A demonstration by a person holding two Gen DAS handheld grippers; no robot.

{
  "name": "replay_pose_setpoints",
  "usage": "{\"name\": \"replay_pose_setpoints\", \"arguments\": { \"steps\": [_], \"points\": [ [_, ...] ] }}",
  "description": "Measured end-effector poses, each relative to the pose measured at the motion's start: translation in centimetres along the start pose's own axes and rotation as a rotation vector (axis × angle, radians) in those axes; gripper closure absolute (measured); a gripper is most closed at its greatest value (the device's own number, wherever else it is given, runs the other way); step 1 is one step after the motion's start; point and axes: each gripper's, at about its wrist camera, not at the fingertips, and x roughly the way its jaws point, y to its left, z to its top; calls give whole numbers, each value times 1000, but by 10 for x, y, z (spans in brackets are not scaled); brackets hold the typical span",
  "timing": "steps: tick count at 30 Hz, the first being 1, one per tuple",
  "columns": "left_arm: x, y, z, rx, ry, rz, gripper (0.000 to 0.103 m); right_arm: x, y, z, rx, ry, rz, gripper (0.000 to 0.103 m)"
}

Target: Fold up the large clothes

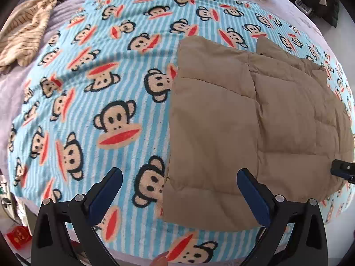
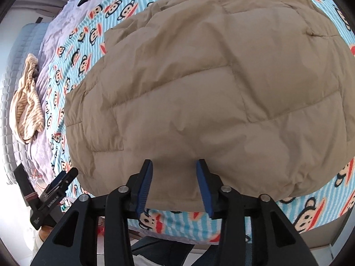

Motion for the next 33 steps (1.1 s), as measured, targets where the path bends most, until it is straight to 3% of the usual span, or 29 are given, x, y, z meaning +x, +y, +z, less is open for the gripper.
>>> {"name": "replay_pose_setpoints", "arguments": {
  "steps": [3,7,8,13,16,23,28,30,31,32,33],
  "points": [
    [7,8,8,-24,10,-25,0,1,0,-1,-2,4,-11,45],
    [20,28,24,-73,4,-19,0,6,4,-1,-10,12,-39,43],
    [26,34,28,-90,18,-54,0,8,4,-1,-10,14,-45,42],
    [55,48,41,-109,125,-375,0,13,3,0,-7,27,-70,42],
    [69,42,49,-59,151,-486,0,15,3,0,-5,33,-80,42],
    [108,15,69,7,230,-637,0,20,6,2,-14,43,-104,42],
    [123,-10,74,85,283,-669,0,22,8,2,-14,41,-118,41],
    [122,-16,74,118,294,-665,19,21,9,2,-14,39,-121,41],
    [122,-17,75,121,305,-693,45,19,10,1,-16,39,-121,41],
    [121,-16,75,105,320,-733,61,17,11,0,-18,32,-120,41],
    [119,-15,76,92,322,-753,64,12,14,0,-24,13,-123,41]
  ]
}}
